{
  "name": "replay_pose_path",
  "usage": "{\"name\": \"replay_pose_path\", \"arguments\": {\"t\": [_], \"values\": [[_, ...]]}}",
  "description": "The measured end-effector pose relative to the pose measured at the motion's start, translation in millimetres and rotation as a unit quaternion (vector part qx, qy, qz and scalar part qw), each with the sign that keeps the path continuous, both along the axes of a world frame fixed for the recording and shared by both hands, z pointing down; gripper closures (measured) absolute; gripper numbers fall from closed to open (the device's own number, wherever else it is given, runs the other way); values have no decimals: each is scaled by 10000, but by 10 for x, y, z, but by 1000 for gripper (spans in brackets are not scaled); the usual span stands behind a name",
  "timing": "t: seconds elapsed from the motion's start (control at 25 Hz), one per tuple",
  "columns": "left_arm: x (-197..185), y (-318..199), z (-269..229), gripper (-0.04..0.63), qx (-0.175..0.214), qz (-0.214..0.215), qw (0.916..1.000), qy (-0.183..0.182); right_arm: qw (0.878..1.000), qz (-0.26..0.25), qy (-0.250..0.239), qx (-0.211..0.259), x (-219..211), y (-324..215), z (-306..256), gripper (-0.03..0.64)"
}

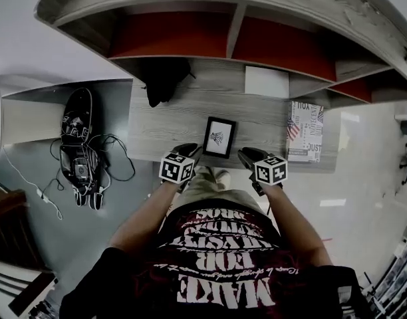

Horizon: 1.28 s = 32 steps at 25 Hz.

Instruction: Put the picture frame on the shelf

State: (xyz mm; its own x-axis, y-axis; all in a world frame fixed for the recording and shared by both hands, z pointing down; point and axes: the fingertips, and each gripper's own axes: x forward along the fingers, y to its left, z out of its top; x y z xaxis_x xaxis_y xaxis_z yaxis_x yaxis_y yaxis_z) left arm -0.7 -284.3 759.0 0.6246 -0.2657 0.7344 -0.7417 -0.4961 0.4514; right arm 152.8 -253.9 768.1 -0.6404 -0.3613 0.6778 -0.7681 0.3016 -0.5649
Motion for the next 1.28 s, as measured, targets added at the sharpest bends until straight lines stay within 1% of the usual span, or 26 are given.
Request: {"name": "replay_pose_path", "arguments": {"t": [0.2, 0.4, 0.52, 0.56, 0.64, 0.68, 0.72, 0.8, 0.84, 0.92, 1.0, 1.04, 1.12, 1.28], "values": [[124, 26, 237, 469, -268, 283, 9992, -8, 9994, -55, -97, -340, -215, -5, 233, 465], [245, 11, 360, 437, -353, 468, 9983, 3, 9982, 14, -172, -580, -332, -23, 366, 437], [277, 67, 449, 430, -406, 611, 9972, -157, 9977, -8, -75, -678, -387, -22, 435, 426], [270, 70, 471, 429, -391, 582, 9973, -208, 9976, -14, -5, -699, -392, -24, 459, 420], [251, 56, 487, 448, -376, 415, 9982, -232, 9972, 61, 64, -741, -384, -34, 484, 453], [247, 49, 489, 449, -387, 323, 9985, -230, 9969, 141, 50, -777, -380, -42, 485, 456], [249, 44, 492, 449, -401, 252, 9986, -246, 9963, 232, 19, -823, -383, -53, 483, 455], [269, 41, 504, 449, -424, 201, 9983, -340, 9953, 338, 29, -907, -413, -73, 487, 431], [282, 42, 512, 449, -439, 207, 9980, -401, 9950, 326, 128, -934, -430, -80, 499, 422], [284, 38, 519, 461, -453, 221, 9974, -525, 9938, 266, 445, -984, -431, -84, 532, 464], [263, 40, 491, 489, -424, 212, 9972, -586, 9922, 246, 695, -1005, -381, -84, 525, 491], [260, 35, 456, 489, -389, 187, 9974, -572, 9925, 238, 723, -956, -364, -94, 494, 491], [276, -5, 348, 489, -250, 130, 9982, -522, 9944, 243, 670, -777, -347, -146, 393, 491], [295, -132, 40, 489, 162, 44, 9989, -443, 9969, 493, 383, -475, -349, -308, 89, 494]]}}
